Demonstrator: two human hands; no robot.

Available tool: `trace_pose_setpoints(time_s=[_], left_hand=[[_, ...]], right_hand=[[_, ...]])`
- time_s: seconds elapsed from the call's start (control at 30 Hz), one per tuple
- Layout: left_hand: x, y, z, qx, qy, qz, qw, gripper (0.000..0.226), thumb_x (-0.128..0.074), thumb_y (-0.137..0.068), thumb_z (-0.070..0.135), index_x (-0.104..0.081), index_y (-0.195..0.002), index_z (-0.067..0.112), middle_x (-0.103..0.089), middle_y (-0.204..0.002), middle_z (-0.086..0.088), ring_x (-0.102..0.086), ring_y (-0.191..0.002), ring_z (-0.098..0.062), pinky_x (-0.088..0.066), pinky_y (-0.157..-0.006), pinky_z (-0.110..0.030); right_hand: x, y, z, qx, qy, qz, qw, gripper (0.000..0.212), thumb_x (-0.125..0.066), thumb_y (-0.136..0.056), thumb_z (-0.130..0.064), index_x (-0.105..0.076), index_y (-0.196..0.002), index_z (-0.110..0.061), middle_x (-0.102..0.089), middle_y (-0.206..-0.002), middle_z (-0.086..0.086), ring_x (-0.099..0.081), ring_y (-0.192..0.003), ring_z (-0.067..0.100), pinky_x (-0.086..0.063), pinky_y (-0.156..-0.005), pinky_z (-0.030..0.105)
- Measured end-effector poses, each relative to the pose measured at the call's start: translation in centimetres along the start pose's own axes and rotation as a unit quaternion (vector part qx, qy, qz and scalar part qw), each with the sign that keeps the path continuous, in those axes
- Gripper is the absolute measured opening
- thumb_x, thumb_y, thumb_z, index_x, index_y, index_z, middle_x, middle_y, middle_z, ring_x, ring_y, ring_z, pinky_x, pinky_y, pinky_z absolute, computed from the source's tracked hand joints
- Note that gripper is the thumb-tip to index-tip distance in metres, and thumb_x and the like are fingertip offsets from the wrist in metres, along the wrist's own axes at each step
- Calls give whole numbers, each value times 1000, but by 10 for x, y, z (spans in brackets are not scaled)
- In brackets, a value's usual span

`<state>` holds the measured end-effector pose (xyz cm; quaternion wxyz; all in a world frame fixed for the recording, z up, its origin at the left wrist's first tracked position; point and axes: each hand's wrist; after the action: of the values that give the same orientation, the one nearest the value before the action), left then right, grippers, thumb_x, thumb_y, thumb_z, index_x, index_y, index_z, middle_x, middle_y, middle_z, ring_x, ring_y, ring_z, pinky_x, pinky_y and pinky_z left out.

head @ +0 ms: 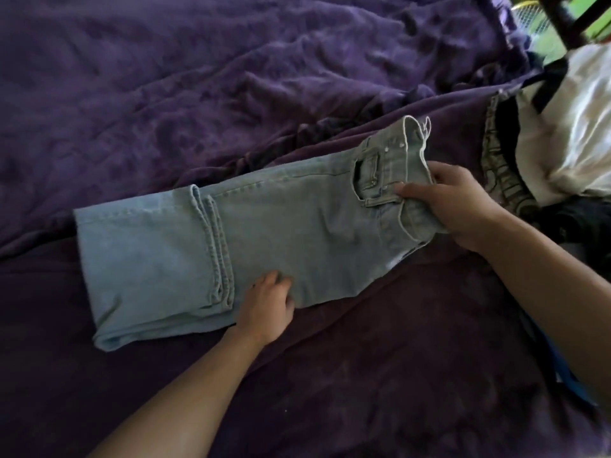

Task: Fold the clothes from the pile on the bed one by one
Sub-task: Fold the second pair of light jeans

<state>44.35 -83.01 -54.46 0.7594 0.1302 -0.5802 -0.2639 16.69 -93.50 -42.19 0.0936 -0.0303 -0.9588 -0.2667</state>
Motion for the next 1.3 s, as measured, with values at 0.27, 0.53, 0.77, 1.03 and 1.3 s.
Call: trace_pose_setpoints(time_s=[0.27, 0.53, 0.77, 1.03, 1.3], left_hand=[[26, 57, -81, 111, 122, 171, 971, 16, -58, -87, 12, -68, -99, 9, -58, -98, -10, -57, -94, -30, -48, -79, -41], [11, 82, -141, 156, 63, 103, 980, 42, -54, -89, 23, -53, -131, 19, -50, -120, -7, -48, -113, -27, -44, -92, -44], [-7, 50, -97, 75, 8, 42, 996, 68, -50, -93, 30, -11, -149, 35, -16, -154, -6, -27, -134, -33, -35, -101, -51], [-16, 35, -93, 76, -2, -48, 996, 74, -48, -90, 22, -8, -152, 21, -3, -160, 0, -10, -141, -38, -27, -106, -54], [3, 67, -119, 52, 191, 41, 979, 38, -47, -94, 18, -51, -133, 16, -43, -144, -1, -44, -126, -26, -44, -97, -42]], right_hand=[[-200, 8, -5, 95, 381, -70, 917, 44, -59, -86, -16, -50, -129, -15, -65, -108, 11, -61, -101, 31, -45, -79, 33], [-256, 16, 63, -36, 321, -206, 924, 43, -63, -89, -23, -58, -131, -13, -64, -125, 8, -63, -106, 23, -50, -95, 39], [-137, -39, 62, -17, 356, 157, 921, 51, -69, -82, -36, -58, -127, -17, -64, -121, 6, -61, -106, 25, -49, -86, 36], [-161, -39, 91, -90, 99, 80, 988, 43, -78, -77, -34, -61, -114, -18, -69, -107, 2, -68, -87, 18, -57, -66, 32], [-248, 39, -21, 127, 192, -46, 972, 47, -72, -73, -31, -54, -116, -27, -69, -100, -5, -69, -88, 14, -59, -76, 41]])
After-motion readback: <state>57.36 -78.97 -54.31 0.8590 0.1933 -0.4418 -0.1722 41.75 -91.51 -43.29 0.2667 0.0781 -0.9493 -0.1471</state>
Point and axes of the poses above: each hand's wrist, its own y-axis away from the middle knuckle, its own x-axis out of the back of the hand, z = x × y
